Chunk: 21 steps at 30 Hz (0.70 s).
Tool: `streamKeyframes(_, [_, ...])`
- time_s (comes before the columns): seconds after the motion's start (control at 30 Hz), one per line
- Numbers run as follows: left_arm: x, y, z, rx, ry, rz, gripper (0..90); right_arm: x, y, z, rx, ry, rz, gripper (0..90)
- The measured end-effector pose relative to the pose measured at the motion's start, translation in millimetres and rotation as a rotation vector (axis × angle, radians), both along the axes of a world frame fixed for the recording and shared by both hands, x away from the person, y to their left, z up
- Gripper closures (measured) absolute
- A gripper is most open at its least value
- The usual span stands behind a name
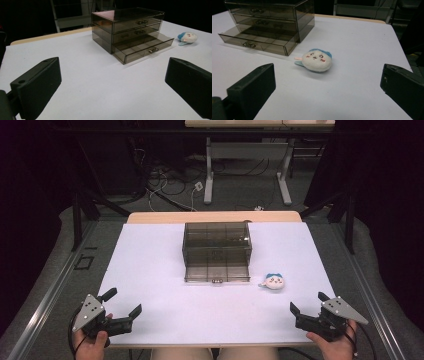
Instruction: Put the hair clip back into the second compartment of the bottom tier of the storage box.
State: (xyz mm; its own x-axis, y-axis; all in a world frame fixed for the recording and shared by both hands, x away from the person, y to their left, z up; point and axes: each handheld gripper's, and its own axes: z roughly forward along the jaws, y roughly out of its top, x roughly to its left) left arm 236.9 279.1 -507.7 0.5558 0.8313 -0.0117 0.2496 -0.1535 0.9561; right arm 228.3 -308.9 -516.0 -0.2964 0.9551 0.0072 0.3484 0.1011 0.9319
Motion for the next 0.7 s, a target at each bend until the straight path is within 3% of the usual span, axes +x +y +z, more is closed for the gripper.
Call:
streamKeyframes(0.07, [0.3,-0.4,-0.2,0.006,0.009,-0.009,0.7,-1.1,0.5,-0.2,-0.013,0.012,-0.003,5.9])
streamKeyframes(0.17, [0.9,-2.1,-1.3,0.002,0.024,-0.014,0.9,-0.1,0.9,-0.7,-0.037,-0.007,0.002,6.5])
streamKeyframes(0.3, [1.1,-3.0,-2.5,0.013,0.013,-0.005,1.0,0.8,2.0,-0.9,-0.048,-0.013,0.012,8.2])
streamKeyframes(0.53, [-0.5,-2.2,-2.5,0.015,0.012,0.002,1.1,6.8,3.0,-0.5,-0.061,0.019,0.020,13.7])
streamKeyframes(0.63, [-0.8,-2.3,-3.1,0.006,0.018,0.011,1.1,9.4,3.2,1.2,-0.080,0.052,0.037,14.6])
streamKeyframes(0.7, [-0.5,-2.3,-3.2,0.007,0.016,0.010,1.1,11.9,3.6,1.5,-0.084,0.045,0.047,14.7])
